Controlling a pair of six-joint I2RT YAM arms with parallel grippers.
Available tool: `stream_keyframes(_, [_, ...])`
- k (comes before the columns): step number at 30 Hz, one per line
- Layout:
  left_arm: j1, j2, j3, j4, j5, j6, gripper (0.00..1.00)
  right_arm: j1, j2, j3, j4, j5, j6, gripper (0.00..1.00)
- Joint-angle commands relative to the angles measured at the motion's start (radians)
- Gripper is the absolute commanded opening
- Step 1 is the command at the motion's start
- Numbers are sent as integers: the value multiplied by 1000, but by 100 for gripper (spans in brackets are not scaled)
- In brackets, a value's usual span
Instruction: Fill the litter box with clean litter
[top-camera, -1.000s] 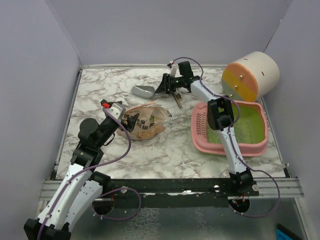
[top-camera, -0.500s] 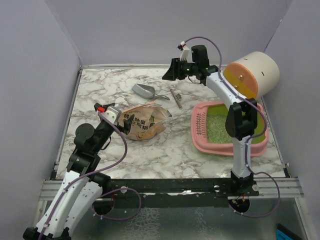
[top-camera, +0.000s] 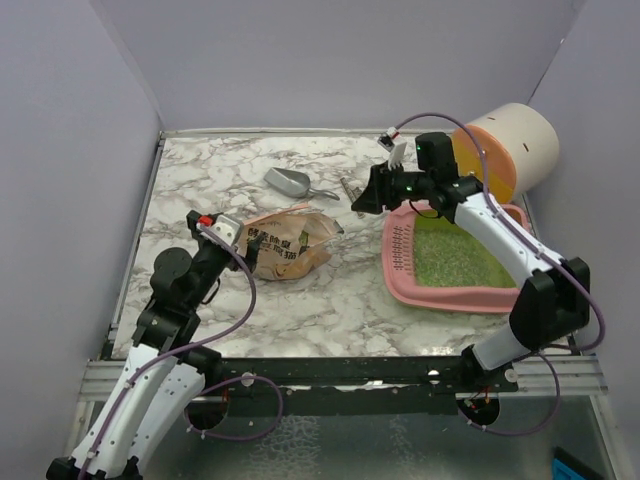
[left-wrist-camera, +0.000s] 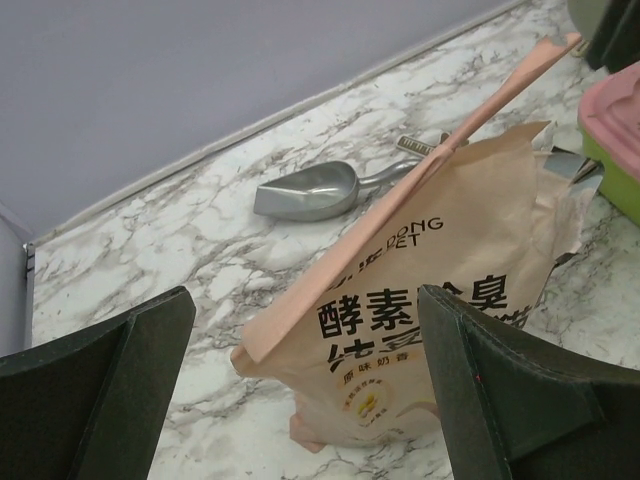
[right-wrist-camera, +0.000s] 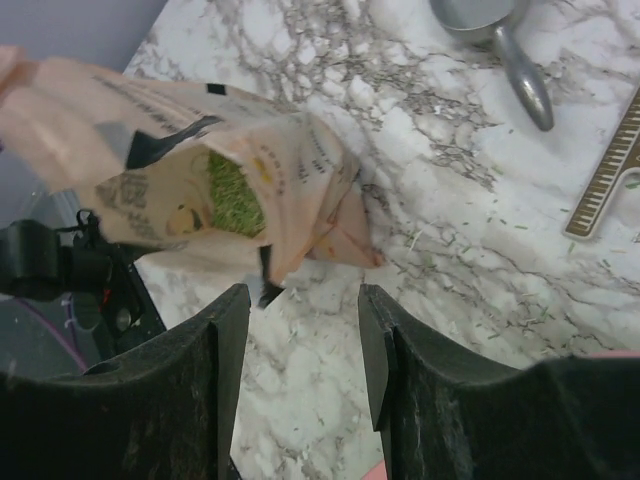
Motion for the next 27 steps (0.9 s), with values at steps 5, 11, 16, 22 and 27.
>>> stream_keyframes(5, [6,49,62,-8,-14,50,97,53,-134,-83,30,-53,-47,48])
stream_keyframes(11, [6,90,51,41,-5,56,97,131,-19,-30,27,-5,-69,47])
stream_keyframes(16, [6,129,39,71,14,58,97,154,27,-14,76,55,-50,47])
stream_keyframes(22, [6,175,38,91,38,70,96,175,79,28,49,44,-67,42])
stream_keyframes(27, [6,213,39,103,62,66,94,233,131,69,-15,112,-106,30])
